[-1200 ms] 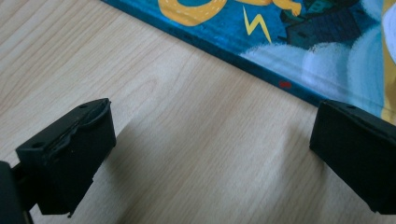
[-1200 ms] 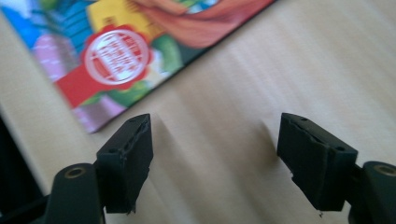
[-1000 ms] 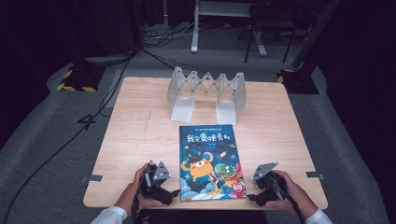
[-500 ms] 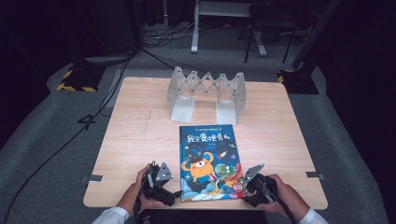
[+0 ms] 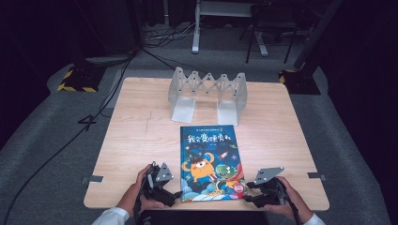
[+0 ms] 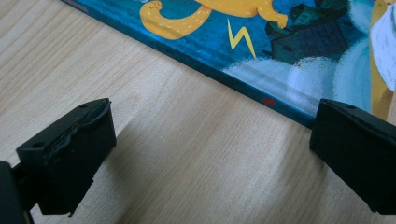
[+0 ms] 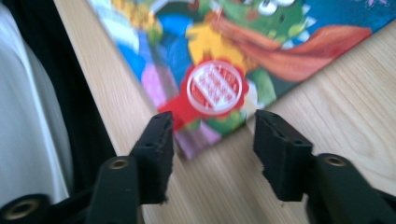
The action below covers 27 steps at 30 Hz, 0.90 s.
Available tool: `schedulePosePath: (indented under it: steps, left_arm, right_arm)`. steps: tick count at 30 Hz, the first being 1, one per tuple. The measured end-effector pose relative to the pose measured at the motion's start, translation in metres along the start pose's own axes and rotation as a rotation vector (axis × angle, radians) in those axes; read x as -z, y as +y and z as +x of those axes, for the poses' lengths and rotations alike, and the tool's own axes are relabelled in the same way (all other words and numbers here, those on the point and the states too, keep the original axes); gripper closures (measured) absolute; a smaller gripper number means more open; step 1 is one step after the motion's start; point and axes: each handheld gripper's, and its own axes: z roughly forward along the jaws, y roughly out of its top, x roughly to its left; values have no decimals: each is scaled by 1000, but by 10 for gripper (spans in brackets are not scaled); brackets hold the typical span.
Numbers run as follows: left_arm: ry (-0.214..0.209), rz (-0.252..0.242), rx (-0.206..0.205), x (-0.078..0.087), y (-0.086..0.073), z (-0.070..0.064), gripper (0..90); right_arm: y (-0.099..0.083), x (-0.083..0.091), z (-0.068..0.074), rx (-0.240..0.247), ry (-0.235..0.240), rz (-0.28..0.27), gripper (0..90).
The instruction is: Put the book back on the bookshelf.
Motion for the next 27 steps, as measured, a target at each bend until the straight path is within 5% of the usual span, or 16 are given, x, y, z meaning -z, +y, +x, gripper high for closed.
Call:
schedulePosePath:
  steps: [2, 5, 9, 14, 27]
  left_arm:
    - [0, 0, 0, 0, 0, 0, 6]
    - [5, 1, 6, 0, 0, -1, 6]
    - [7, 3, 4, 0, 1, -2, 6]
    - [7, 3, 5, 0, 1, -3, 5]
    - [6, 6, 6, -1, 1, -3, 5]
  right_arm:
    - [6, 1, 7, 1, -52, 99, 406]
    - [17, 1, 11, -11, -55, 223, 427]
    - [28, -1, 11, 22, -39, 289, 585]
    - [29, -2, 12, 35, -28, 280, 629]
    - [18, 0, 18, -53, -78, 169, 598]
